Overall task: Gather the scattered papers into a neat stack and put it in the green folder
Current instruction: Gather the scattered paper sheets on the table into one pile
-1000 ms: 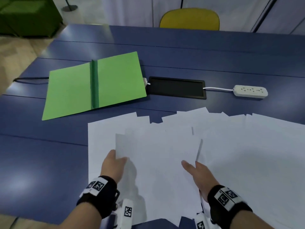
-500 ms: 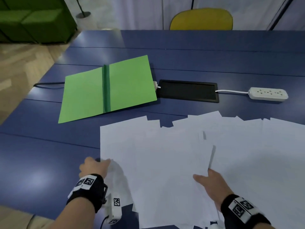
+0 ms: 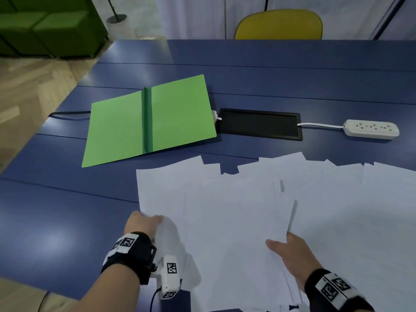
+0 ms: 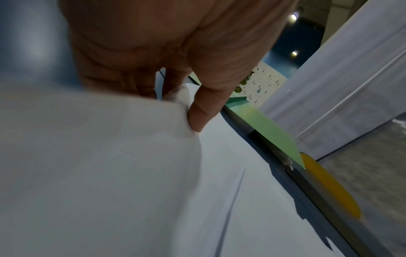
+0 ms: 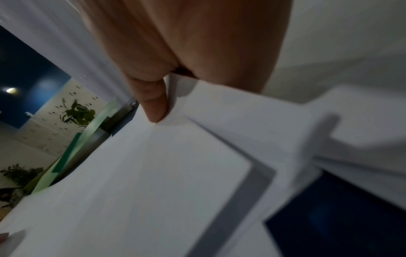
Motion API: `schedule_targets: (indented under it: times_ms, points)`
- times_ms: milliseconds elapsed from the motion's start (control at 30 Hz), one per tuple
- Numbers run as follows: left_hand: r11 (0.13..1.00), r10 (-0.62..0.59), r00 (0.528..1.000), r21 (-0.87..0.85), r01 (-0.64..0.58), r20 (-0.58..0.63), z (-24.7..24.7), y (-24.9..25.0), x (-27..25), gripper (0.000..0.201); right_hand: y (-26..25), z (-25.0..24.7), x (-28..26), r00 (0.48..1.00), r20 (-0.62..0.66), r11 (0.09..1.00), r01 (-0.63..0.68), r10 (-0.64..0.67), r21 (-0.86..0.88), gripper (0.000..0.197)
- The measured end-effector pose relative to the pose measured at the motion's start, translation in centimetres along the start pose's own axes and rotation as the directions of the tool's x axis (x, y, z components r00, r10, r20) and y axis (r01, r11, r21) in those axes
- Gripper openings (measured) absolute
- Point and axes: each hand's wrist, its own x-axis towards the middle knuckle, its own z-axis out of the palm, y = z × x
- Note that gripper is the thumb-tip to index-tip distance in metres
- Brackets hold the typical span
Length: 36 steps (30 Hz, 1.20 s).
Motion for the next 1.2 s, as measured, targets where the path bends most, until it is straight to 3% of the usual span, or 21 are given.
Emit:
schedule_targets:
  times_ms: [133,367,433,667,900,1067,1133,1200]
  points:
    - [0.998,0.019,0.998,-0.064,-0.015,0.052,-0.3,0.0,-0.2,0.029,-0.2,0.0,-0.1,1.000,0.002,1.000,-0.005,0.005,0.003,0.012]
    - [0.965,-0.041,0.976,-0.243,0.094,0.213,-0.4,-0.9,-0.5,0.024,-0.2,0.0,-0.3,1.000,-0.005,1.000,0.004,-0.004,0.000,0.013]
    - [0.958,-0.020,0.978,-0.277,0.079,0.209,-0.3,-0.6,-0.9,0.011,-0.2,0.0,-0.3,1.000,-0.005,1.000,0.005,-0.005,-0.001,0.012]
    - [0.956,0.093,0.961,-0.292,-0.013,0.261,-0.7,0.4,-2.3,0.005,-0.1,0.1,-0.2,1.000,-0.003,1.000,0.018,-0.018,-0.020,0.012]
    - [0.893,0.257,0.949,-0.420,-0.160,0.185,-5.6,2.1,-2.6,0.011,0.3,0.0,0.1,1.000,-0.011,1.000,0.022,-0.022,-0.002,0.013]
    - [0.916,0.298,0.954,-0.271,-0.295,-0.029,-7.6,1.9,-1.8,0.010,0.7,0.0,0.4,1.000,-0.004,1.000,0.012,-0.012,0.009,0.015]
    - [0.918,0.353,0.926,-0.140,-0.371,-0.137,-8.3,2.1,-2.2,0.006,0.7,0.0,0.4,1.000,-0.004,1.000,0.015,-0.014,0.011,0.014]
    - [0.881,0.452,0.862,-0.037,-0.472,-0.230,-9.3,2.7,-3.1,0.012,0.6,0.0,0.4,1.000,-0.012,1.000,0.026,-0.025,0.013,0.014]
